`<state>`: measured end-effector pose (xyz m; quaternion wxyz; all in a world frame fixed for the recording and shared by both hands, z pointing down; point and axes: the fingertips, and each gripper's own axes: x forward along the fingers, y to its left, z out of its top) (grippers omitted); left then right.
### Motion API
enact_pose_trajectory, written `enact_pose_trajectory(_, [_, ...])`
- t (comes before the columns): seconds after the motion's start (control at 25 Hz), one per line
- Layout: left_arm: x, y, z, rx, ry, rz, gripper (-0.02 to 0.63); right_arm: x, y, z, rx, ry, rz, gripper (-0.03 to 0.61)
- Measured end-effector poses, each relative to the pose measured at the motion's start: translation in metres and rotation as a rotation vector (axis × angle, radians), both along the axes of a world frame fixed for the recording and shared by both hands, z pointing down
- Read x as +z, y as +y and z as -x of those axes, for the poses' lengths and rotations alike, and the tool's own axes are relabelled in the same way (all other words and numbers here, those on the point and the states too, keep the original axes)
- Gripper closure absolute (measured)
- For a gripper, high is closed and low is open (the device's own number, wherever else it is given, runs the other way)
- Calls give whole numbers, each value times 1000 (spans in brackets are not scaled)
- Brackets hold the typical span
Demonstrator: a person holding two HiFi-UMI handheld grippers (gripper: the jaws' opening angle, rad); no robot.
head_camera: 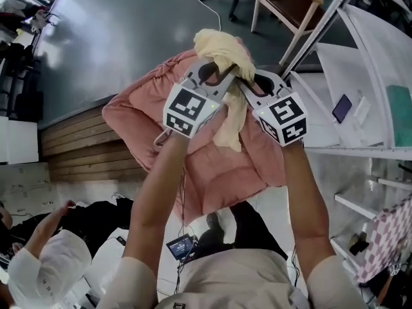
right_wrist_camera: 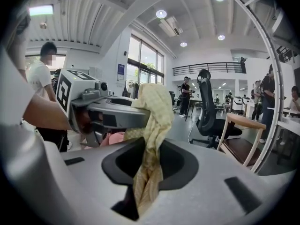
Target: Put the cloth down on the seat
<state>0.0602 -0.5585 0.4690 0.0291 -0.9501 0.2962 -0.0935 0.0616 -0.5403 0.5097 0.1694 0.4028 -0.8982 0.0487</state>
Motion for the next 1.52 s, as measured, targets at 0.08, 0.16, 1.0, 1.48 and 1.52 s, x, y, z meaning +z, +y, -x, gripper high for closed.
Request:
enact_pose_trajectory(0.08, [12,-8,1,-5,-7,12,543,12,-8,0,0,6,7,503])
enact_pose_trajectory(0.16, [25,-17,3,-17,-10,23,543,22,-16,1,-4,9,13,502])
enact_pose_trajectory(1.0, [155,-97,16,-140,-120,215,497,132,-89,-14,59,6,91,491])
enact_pose_trajectory(1.48, [203,-113,27,-153,-189,293,413,176,-123,-38,166,31,148,494])
enact_pose_trajectory(1.52, [206,-112,29,-153,-195,298,405,180,-125,-41,174,33,157,490])
